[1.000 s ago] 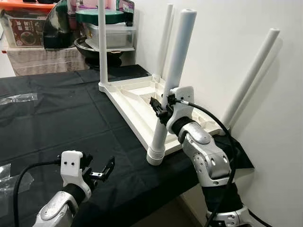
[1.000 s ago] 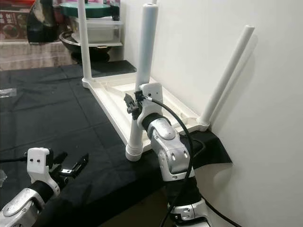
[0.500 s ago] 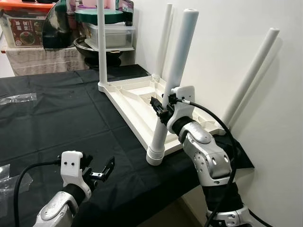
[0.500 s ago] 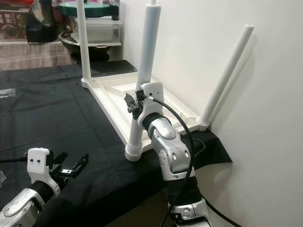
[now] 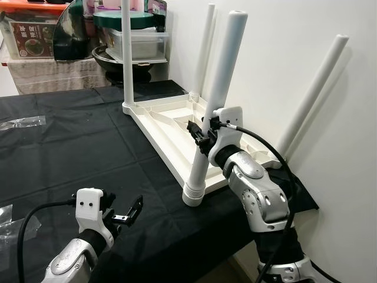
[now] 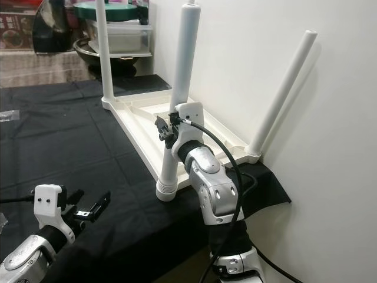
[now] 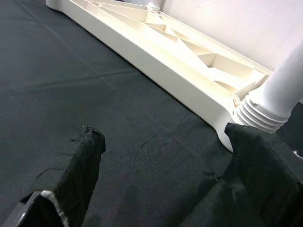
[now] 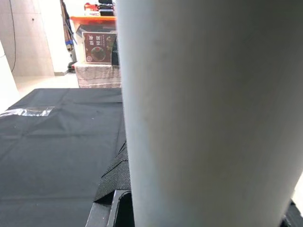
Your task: Building children table
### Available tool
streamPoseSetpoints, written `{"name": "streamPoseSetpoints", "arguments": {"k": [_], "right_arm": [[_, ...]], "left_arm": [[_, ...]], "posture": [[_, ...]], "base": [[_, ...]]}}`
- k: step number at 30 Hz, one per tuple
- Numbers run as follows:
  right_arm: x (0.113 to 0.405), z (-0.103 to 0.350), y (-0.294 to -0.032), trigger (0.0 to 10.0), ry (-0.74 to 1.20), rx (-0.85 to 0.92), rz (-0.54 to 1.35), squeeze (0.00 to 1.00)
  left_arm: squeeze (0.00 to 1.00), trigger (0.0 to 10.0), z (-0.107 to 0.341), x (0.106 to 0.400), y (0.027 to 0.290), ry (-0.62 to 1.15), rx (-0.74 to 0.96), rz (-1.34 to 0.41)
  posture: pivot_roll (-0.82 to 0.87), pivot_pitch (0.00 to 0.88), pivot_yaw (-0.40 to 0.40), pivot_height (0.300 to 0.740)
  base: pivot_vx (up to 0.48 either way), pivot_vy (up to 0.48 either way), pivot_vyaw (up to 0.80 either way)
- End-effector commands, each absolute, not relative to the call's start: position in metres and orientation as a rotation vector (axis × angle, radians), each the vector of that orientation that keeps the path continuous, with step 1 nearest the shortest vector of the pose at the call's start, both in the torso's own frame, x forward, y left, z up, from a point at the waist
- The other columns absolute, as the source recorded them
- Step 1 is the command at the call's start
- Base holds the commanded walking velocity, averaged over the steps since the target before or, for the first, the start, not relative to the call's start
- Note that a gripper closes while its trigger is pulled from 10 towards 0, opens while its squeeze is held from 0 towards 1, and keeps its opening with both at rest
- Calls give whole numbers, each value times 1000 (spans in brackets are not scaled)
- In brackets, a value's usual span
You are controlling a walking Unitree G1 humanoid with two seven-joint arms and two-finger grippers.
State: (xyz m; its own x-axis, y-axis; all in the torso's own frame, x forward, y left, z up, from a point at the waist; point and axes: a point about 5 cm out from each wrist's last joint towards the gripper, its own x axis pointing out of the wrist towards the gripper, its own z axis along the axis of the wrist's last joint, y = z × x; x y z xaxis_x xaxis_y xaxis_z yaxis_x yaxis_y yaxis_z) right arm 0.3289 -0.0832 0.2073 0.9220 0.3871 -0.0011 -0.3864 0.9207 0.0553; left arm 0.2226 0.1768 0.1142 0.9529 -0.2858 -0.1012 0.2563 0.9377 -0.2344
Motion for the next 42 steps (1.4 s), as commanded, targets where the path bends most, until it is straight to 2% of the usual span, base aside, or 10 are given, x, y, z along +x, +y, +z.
{"name": "streamPoseSetpoints", "arguments": {"k": [1,35,36,37,38,40,41,42], "right_arm": [[324,152,-94,10000,291,29,351,0],[320,171,-98,10000,249,49,333,0],[320,171,-98,10000,247,50,332,435],[320,175,-99,10000,233,50,324,435],[320,180,-100,10000,208,55,313,651],[320,184,-100,10000,191,59,305,651],[319,198,-103,10000,112,62,279,1000],[317,212,-106,10000,31,61,255,1000]], "left_arm": [[0,10000,111,224,175,145,-218,-286],[0,10000,111,226,176,143,-216,-295],[0,10000,111,226,176,144,-215,-295],[0,10000,111,226,176,144,-214,-297],[0,10000,110,226,176,145,-213,-298],[0,10000,110,226,176,146,-213,-299],[0,10000,110,226,176,148,-212,-300],[0,10000,109,227,176,150,-211,-301]], "posture": [[53,0,-130,740],[45,0,-121,740],[45,0,-121,740],[43,0,-118,740],[44,0,-116,740],[44,0,-116,740],[42,0,-112,740],[41,0,-110,740]], "base": [[0,0,0],[0,0,0],[0,0,0],[0,0,0],[0,0,0],[0,0,0],[0,0,0],[0,0,0]]}}
